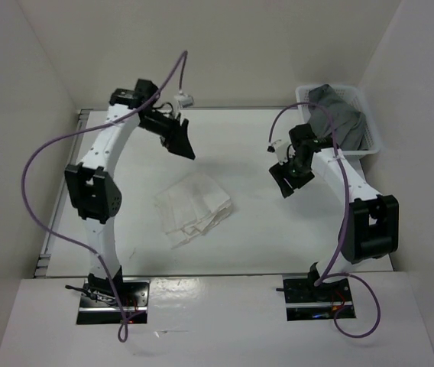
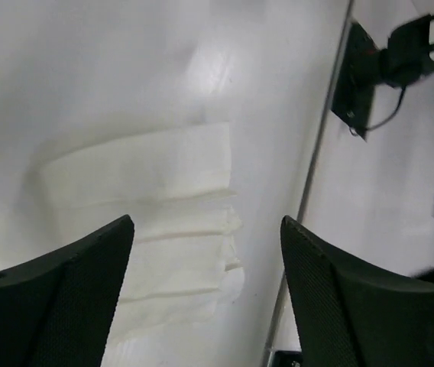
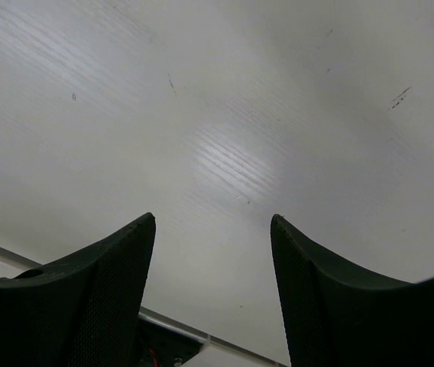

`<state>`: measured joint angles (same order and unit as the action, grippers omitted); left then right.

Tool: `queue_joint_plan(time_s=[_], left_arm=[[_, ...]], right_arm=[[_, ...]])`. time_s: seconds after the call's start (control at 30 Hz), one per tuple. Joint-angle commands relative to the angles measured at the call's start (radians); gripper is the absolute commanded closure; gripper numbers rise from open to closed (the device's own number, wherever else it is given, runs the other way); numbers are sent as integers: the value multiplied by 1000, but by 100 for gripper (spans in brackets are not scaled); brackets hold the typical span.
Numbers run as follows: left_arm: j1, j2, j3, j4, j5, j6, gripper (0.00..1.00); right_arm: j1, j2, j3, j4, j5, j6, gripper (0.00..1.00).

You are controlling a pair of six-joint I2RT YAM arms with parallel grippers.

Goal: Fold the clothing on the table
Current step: Fold the skirt

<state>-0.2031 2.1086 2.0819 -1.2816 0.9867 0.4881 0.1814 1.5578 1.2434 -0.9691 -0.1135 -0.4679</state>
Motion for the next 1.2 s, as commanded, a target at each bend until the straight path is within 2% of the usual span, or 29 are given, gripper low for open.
queue_joint_plan(time_s=[0.0, 0.03, 0.07, 0.1, 0.13, 0.2, 0.23, 0.27, 0.33, 0.4, 0.5, 0.53, 0.6, 0.73, 0.93, 1.17], left_arm=[[20, -176, 121, -19, -138, -118, 14], [46, -240, 112, 31, -173, -143, 9], [62, -283, 77, 74, -219, -210, 3], [82, -332, 17, 182, -318, -241, 0], [103, -448, -144, 245, -376, -273, 0], [187, -572, -332, 423, -495, -362, 0], [223, -654, -409, 450, -629, -385, 0], [313, -682, -527, 465, -669, -399, 0], [407, -775, -664, 540, -768, -417, 0], [500, -821, -847, 602, -809, -401, 0], [577, -893, -979, 665, -839, -413, 0], [597, -903, -1028, 674, -809, -413, 0], [654, -915, -1046, 699, -796, -413, 0], [706, -915, -1046, 725, -766, -390, 0], [729, -903, -1056, 734, -743, -390, 0], [729, -880, -1056, 734, -734, -390, 0]], right_arm=[[-51, -62, 28, 76, -23, 20, 33], [-66, -91, 28, 105, -23, 37, 33], [-83, -103, 28, 125, -23, 50, 28], [-123, -120, 5, 153, -11, 87, 22], [-144, -157, -4, 179, -11, 106, 21], [-222, -197, -41, 245, 0, 149, 18], [-252, -220, -59, 271, 0, 191, 18], [-284, -273, -85, 332, 0, 210, 18], [-390, -329, -183, 397, 0, 242, 15], [-445, -384, -270, 477, 0, 256, 11], [-525, -384, -312, 515, 12, 268, 11], [-546, -384, -312, 515, 26, 268, 6], [-557, -384, -306, 532, 61, 282, 2], [-557, -372, -306, 532, 104, 273, 2], [-557, -363, -328, 546, 117, 264, 2], [-557, -354, -328, 535, 61, 244, 2]])
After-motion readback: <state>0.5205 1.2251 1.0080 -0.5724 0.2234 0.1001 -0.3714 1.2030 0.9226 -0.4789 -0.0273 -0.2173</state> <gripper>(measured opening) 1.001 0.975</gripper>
